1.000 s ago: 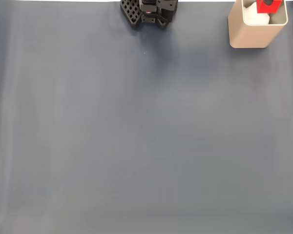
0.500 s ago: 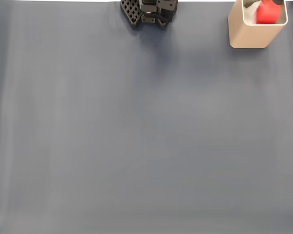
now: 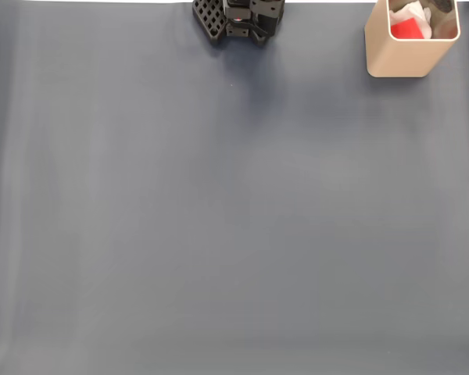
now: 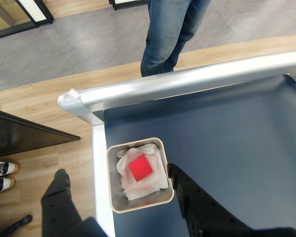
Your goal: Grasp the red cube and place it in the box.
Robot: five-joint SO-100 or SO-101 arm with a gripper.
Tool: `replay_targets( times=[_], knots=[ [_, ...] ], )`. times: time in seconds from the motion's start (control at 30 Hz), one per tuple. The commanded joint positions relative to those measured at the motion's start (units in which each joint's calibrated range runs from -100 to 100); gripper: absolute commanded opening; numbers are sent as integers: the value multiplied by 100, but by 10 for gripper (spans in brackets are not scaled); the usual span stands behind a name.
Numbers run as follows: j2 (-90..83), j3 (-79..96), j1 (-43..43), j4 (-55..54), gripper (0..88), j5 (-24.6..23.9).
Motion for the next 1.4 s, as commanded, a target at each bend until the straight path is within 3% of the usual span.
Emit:
replay_targets(
  times=[0.0, 0.57, 0.7, 0.97, 1.37],
  knots=[
    [-147, -144, -1, -41, 475, -44],
    [-277, 20, 14, -49, 450, -39],
    [-329, 48, 120, -74, 347, -44],
    [-494, 66, 759, -66, 29, -20],
    [-710, 340, 3138, -17, 1, -59]
  ],
)
